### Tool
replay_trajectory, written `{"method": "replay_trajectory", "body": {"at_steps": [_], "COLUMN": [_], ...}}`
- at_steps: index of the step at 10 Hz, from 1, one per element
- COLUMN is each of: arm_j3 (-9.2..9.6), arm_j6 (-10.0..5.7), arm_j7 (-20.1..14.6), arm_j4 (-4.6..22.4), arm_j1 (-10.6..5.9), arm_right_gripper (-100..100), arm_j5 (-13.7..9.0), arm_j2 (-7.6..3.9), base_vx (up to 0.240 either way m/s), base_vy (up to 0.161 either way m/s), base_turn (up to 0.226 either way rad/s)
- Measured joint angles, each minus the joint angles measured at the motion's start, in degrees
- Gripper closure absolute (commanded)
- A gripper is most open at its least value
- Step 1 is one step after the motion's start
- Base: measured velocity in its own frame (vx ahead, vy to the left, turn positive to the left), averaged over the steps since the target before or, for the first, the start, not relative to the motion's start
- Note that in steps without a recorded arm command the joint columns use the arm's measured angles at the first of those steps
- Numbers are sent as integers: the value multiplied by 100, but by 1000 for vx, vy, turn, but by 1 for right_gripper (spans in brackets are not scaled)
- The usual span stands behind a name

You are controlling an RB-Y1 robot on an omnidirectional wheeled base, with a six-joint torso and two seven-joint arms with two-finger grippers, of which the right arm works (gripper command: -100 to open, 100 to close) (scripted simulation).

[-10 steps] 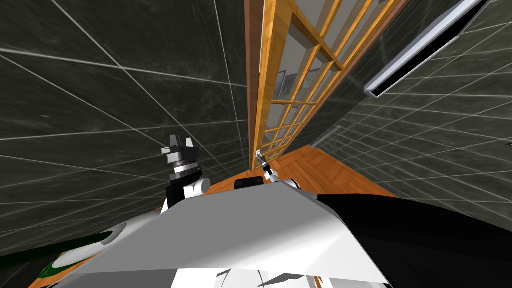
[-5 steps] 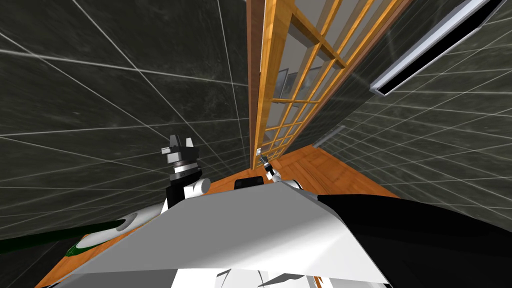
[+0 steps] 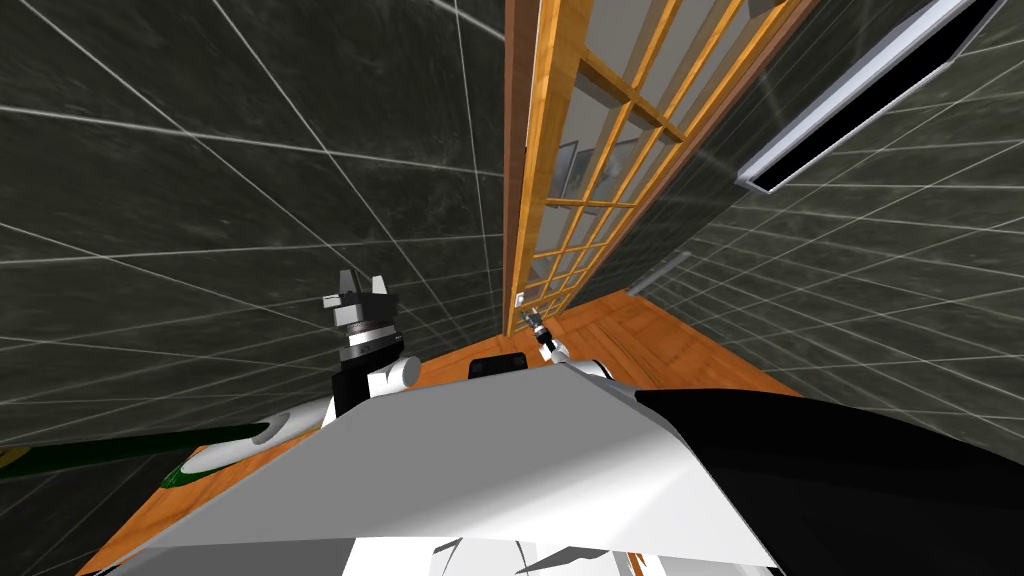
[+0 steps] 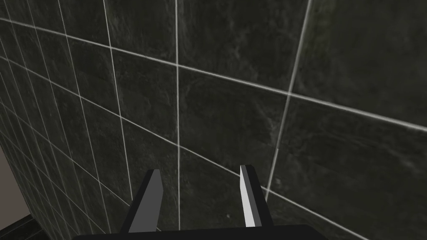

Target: Pull the door open

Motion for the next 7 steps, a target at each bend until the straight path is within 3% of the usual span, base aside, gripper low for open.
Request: {"method": "replay_trajectory", "body": {"at_steps": [1, 2, 3, 4, 6, 7], "arm_j3": [-32, -40, -46, -29, -85, -78], "arm_j6": [-118, -167, -195, -123, -326, -297], "arm_j7": [102, 184, 263, 290, 446, 483], "arm_j4": [157, 75, -34, -362, -11, -191], "arm_j1": [-53, 15, 111, 295, 105, 242], "arm_right_gripper": [-100, -100, -100, -100, -100, -100], "arm_j5": [24, 84, 147, 226, 219, 279], "arm_j2": [-80, -171, -258, -326, -397, -446], "base_vx": [-66, -59, -62, -44, -25, -38], "base_vy": [35, 40, 32, 21, 16, 23], "base_turn": [23, 9, 3, -4, 5, -7]}}
